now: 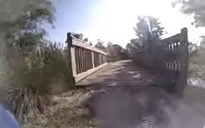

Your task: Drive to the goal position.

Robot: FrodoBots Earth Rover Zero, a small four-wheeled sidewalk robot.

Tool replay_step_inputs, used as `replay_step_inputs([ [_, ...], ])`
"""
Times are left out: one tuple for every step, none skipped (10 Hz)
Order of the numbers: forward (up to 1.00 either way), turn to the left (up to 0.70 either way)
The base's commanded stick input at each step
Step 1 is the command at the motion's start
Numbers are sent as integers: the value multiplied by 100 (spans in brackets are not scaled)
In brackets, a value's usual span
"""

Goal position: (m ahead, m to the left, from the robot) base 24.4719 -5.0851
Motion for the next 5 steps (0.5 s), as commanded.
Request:
replay_step_inputs([
  [70, 0],
  [70, 0],
  [70, 0],
  [70, 0],
  [70, 0],
])
